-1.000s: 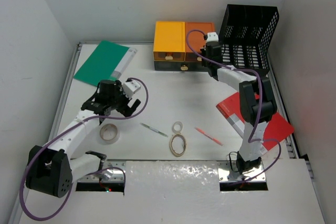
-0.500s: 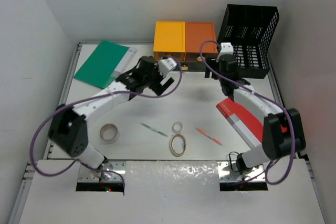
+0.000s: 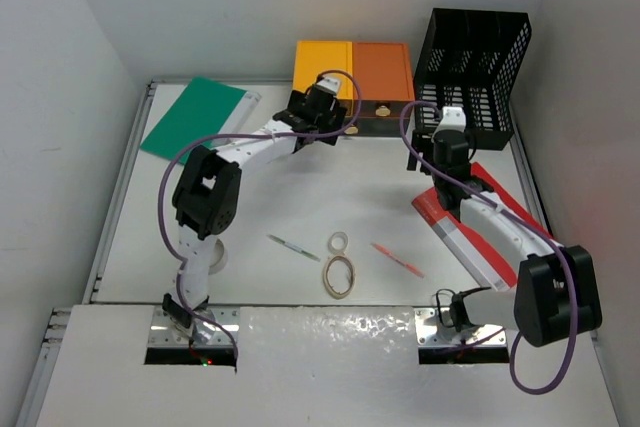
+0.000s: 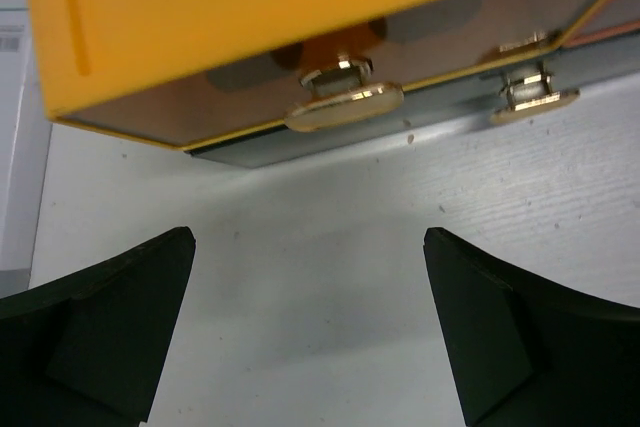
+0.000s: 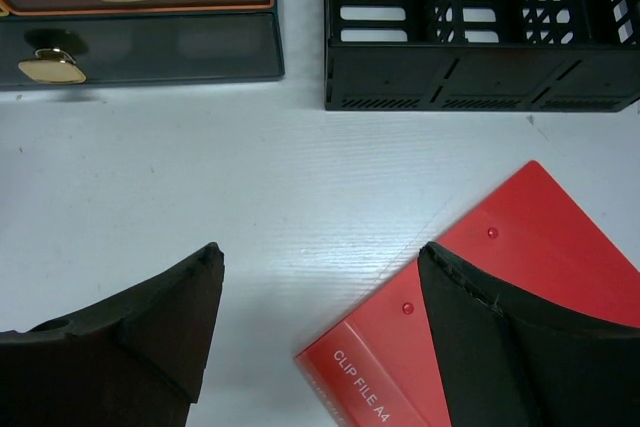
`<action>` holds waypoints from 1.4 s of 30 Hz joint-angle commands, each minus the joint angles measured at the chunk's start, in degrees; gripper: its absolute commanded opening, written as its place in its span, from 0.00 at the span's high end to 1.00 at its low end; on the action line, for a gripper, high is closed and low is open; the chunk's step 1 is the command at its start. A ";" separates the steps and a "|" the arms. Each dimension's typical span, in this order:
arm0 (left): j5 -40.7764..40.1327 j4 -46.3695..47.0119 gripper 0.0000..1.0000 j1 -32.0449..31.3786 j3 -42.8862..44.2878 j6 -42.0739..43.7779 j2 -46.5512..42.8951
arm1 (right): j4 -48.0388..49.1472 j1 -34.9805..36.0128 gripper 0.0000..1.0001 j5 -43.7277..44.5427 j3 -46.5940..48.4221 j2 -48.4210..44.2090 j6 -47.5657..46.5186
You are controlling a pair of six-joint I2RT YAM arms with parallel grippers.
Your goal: Organize the desk
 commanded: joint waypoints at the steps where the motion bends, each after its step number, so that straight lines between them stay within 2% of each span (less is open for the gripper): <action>1: -4.30 6.90 0.03 0.08 2.83 -4.95 -1.28 | 2.90 -0.05 0.24 0.99 -1.07 -1.29 -0.08; 12: -5.97 5.76 0.04 0.08 11.62 -5.74 6.63 | 3.96 -0.05 0.26 0.99 -2.13 -0.41 -0.79; 24: -7.90 6.38 0.13 0.17 17.34 -7.85 10.05 | 3.43 -0.14 0.28 1.61 -3.36 -1.82 -2.46; 27: -5.89 5.50 0.16 0.17 18.39 -8.47 10.94 | 3.78 -0.05 0.28 1.69 -3.88 -1.73 -2.46; 35: -5.36 4.97 0.31 0.17 19.01 -8.73 11.99 | 3.70 -0.05 0.29 1.70 -3.97 -1.91 -2.98; 36: -5.27 4.80 0.39 0.17 19.01 -8.65 11.99 | 3.69 -0.05 0.29 1.70 -3.97 -2.00 -2.98; 38: -4.83 4.71 0.46 0.17 19.19 -8.64 12.08 | 3.78 -0.14 0.29 1.61 -3.97 -2.08 -3.07; 41: -4.56 4.27 0.66 0.17 19.19 -8.73 12.08 | 3.78 -0.05 0.29 1.69 -4.06 -2.17 -3.16; 42: -4.56 4.01 0.69 0.08 19.19 -8.65 11.99 | 3.78 -0.05 0.29 1.70 -4.15 -2.26 -3.07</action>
